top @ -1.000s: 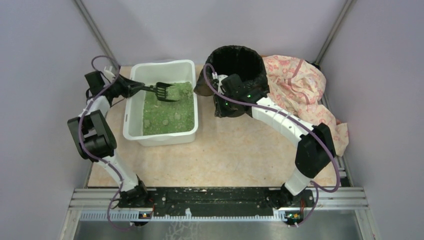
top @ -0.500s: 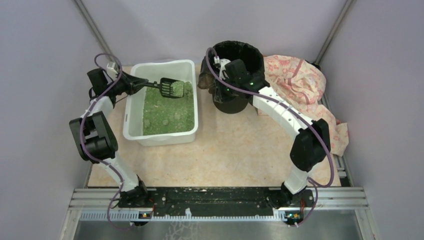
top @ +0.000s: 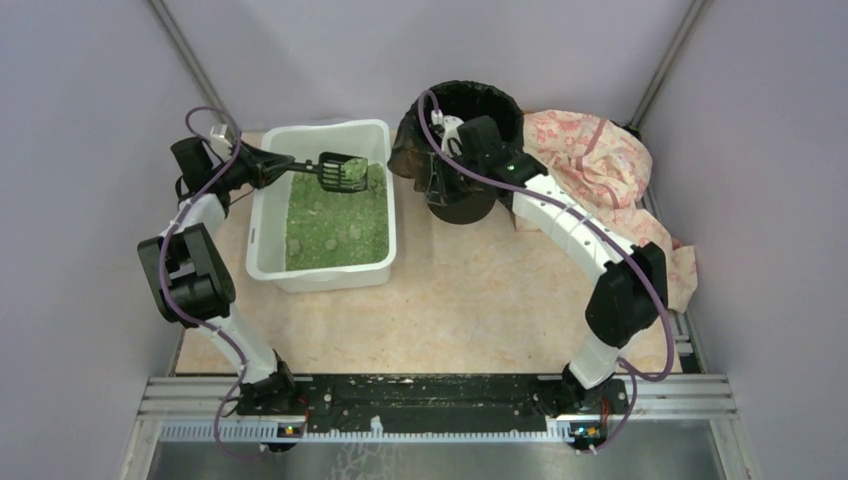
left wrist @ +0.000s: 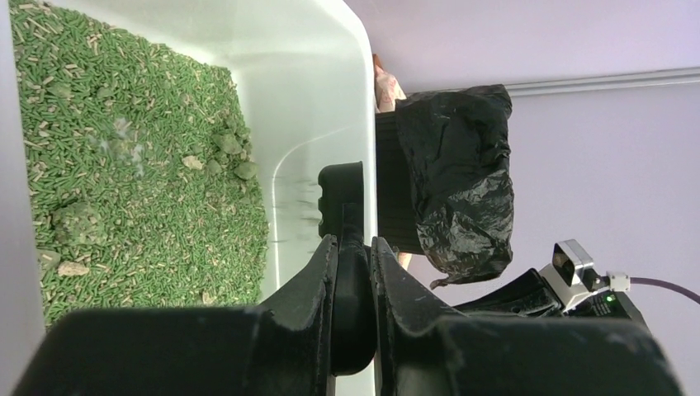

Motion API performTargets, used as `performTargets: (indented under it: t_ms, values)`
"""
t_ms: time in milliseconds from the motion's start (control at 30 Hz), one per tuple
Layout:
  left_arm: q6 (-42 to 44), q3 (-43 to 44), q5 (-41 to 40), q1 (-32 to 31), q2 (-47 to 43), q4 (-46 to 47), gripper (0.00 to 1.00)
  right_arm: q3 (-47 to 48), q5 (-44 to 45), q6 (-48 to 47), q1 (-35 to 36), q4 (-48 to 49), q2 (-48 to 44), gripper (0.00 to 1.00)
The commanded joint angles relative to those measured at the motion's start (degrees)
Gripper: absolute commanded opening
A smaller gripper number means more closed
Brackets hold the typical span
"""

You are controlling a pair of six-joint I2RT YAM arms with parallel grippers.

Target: Clean the litter box

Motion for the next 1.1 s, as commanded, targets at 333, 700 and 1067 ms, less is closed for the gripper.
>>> performTargets:
  t_ms: [333, 700, 1067]
  values:
    - [-5.51, 1.43, 0.69, 3.62, -1.86, 4.87, 0.0, 0.26, -13.3, -10.39, 0.87, -10.81, -7.89, 0.0]
    - [-16.73, -4.37, -1.51, 2.34, -4.22, 18.28, 0.0, 25.04, -12.48, -11.28, 0.78, -16.67, 0.08, 0.0]
    - [-14.6, -6.2, -2.47, -5.4, -5.06, 18.39, 0.0, 26.38, 5.03, -10.85, -0.72, -13.19, 8.3, 0.0]
